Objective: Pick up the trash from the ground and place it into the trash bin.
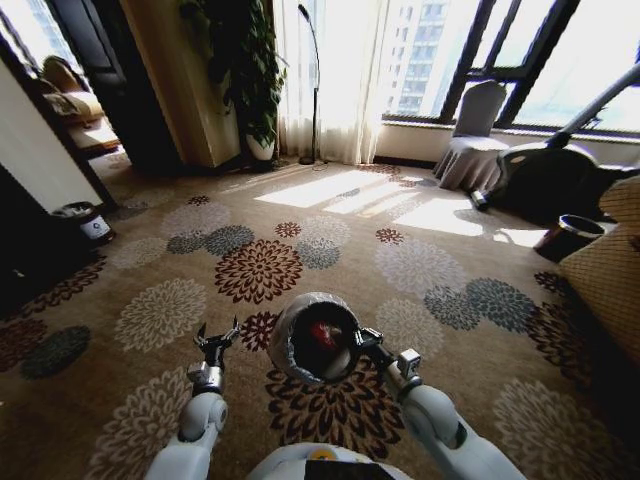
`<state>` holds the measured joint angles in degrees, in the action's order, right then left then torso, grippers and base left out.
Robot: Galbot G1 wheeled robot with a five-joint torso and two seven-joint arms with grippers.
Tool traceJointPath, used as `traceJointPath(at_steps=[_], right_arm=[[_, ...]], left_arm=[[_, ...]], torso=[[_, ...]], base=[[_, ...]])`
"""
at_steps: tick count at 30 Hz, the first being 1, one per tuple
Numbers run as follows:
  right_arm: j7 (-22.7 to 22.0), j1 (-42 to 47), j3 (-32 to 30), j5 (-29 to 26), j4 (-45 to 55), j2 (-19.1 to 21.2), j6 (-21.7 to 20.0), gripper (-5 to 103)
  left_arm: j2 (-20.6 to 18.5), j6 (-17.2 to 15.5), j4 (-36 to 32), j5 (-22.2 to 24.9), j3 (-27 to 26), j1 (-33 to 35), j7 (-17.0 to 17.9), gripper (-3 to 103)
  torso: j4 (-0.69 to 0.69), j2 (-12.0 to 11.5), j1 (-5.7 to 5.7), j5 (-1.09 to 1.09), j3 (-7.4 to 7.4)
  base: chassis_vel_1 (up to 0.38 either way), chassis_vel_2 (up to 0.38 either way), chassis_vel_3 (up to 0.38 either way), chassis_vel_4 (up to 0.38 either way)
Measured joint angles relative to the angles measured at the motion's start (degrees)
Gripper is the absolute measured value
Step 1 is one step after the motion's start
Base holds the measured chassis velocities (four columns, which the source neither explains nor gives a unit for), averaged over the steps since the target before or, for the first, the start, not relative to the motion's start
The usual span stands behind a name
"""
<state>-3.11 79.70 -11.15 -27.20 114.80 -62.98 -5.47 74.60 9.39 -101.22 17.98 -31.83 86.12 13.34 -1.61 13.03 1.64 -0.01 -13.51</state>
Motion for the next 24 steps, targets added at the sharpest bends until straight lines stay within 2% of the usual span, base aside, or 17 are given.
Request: traceJointPath(at_steps=[2, 4, 6, 9, 11, 16, 24], right_arm=[[1.86, -0.1, 0.68, 1.16, -1.4, -0.58, 2.85, 1], [2.6, -0.15, 1.14, 2.35, -2.1, -1.42, 4.36, 1], [3.45, 0.49, 1.84, 3.07, -2.11, -3.89, 5.05, 1], [3.53, 0.86, 2.22, 3.88, -2.11, -5.37, 5.18, 1], [3.71, 1.94, 2.11, 5.79, -2.09, -7.97, 5.28, 1], [3.6, 5.55, 0.71, 7.59, -0.35, -8.82, 4.48, 1], [4.55, 8.17, -0.84, 9.26, -1.6, -11.08, 5.82, 1]], left_arm=[[0.87, 0.32, -1.86, -3.47, -1.47, 2.03, -0.69, 100], [1.76, 0.35, -3.4, -4.52, -2.49, 4.05, -0.93, 100], [2.71, -0.01, -4.22, -3.25, -2.95, 6.37, -1.14, 100], [3.23, 0.07, -4.14, -2.54, -2.94, 7.13, -1.7, 100], [3.88, 1.96, -2.41, -2.35, -2.13, 7.08, -2.79, 100], [5.4, 3.46, -1.03, -2.6, -0.97, 5.9, -3.03, 100], [6.6, 3.28, 0.96, -1.69, -0.47, 3.88, -2.93, 100]], torso=[[-0.01, 0.01, -0.03, 0.01, 0.02], [-0.03, 0.01, -0.04, 0.02, 0.03], [-0.03, 0.01, -0.04, 0.01, 0.03], [-0.04, 0.01, -0.03, 0.01, 0.02], [-0.03, 0.0, 0.03, 0.02, -0.02], [-0.01, 0.0, 0.02, 0.01, -0.01], [-0.01, 0.0, 0.01, 0.01, 0.0]], base=[[0.249, -0.247, -0.238, 0.277], [0.191, -0.194, -0.205, 0.262], [0.114, -0.087, -0.07, 0.113], [0.05, -0.009, -0.014, 0.048], [0.0, 0.0, 0.0, 0.0], [0.008, -0.005, -0.007, 0.012], [0.111, -0.124, -0.122, 0.112]])
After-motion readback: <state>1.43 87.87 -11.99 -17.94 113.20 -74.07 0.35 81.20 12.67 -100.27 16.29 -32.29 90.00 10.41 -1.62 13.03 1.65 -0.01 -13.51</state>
